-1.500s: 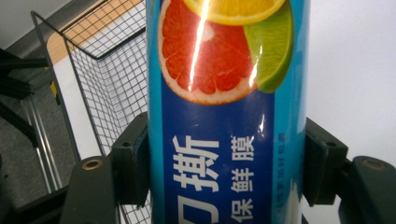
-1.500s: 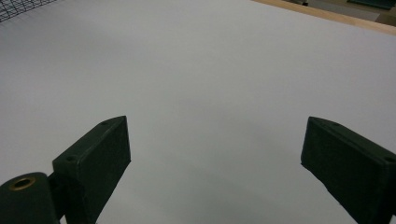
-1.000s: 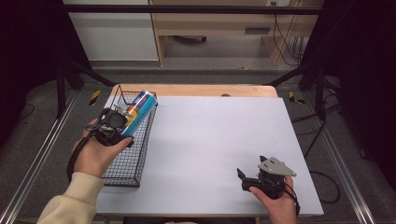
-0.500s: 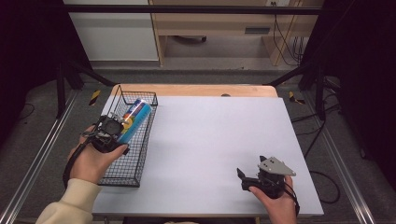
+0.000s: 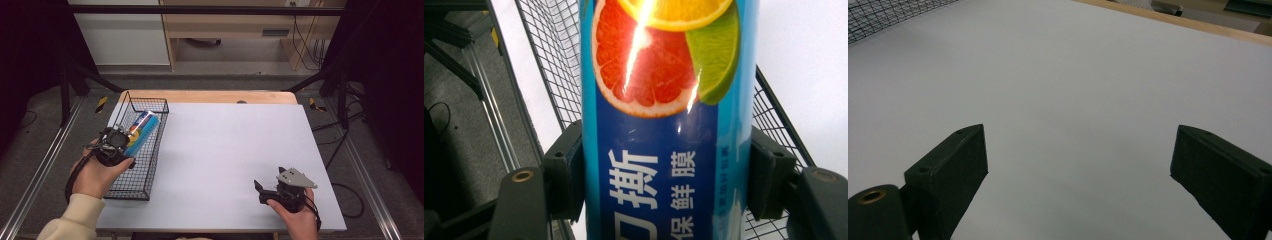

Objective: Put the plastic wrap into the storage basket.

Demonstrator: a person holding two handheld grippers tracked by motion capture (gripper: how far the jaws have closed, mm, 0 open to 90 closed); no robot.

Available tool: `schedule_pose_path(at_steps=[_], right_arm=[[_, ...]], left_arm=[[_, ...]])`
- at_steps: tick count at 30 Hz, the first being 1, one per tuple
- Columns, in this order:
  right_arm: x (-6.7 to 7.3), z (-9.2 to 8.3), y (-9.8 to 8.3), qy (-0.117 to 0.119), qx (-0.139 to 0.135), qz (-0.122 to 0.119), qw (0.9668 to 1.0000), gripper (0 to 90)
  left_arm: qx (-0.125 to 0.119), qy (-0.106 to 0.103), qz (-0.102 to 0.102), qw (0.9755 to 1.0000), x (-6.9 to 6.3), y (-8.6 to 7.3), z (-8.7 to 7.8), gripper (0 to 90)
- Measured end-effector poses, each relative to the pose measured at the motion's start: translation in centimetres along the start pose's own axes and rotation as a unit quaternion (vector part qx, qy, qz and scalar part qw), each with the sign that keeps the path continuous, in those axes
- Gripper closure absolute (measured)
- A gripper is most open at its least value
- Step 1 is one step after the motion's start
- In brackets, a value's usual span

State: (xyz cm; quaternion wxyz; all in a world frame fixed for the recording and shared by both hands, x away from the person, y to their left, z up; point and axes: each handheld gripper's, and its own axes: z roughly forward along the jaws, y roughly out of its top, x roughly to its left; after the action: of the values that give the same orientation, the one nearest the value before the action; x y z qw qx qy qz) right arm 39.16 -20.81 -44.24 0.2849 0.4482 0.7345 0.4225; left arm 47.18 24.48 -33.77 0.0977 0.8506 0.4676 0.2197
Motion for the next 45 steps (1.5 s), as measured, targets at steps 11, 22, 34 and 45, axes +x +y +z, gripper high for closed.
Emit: schedule_pose_path(at_steps=[11,22,34,45], right_arm=[[0.0,0.0,0.0,0.0,0.001,0.001,1.0,8.5],[-0.1,0.0,0.0,0.001,-0.002,0.0,1.0,8.5],[0.0,0.0,0.0,0.002,0.0,-0.001,1.0,8.4],[-0.2,0.0,0.0,0.002,0.001,0.0,1.0,8.5]], left_arm=[[0.008,-0.007,-0.01,0.9999,0.3,-0.2,0.4,32.0],[0.022,-0.013,-0.016,0.9995,0.3,0.0,1.3,32.0],[0.047,-0.018,-0.032,0.9982,0.8,0.3,2.9,32.0],[0.074,-0.036,-0.057,0.995,1.8,0.6,4.4,31.9]])
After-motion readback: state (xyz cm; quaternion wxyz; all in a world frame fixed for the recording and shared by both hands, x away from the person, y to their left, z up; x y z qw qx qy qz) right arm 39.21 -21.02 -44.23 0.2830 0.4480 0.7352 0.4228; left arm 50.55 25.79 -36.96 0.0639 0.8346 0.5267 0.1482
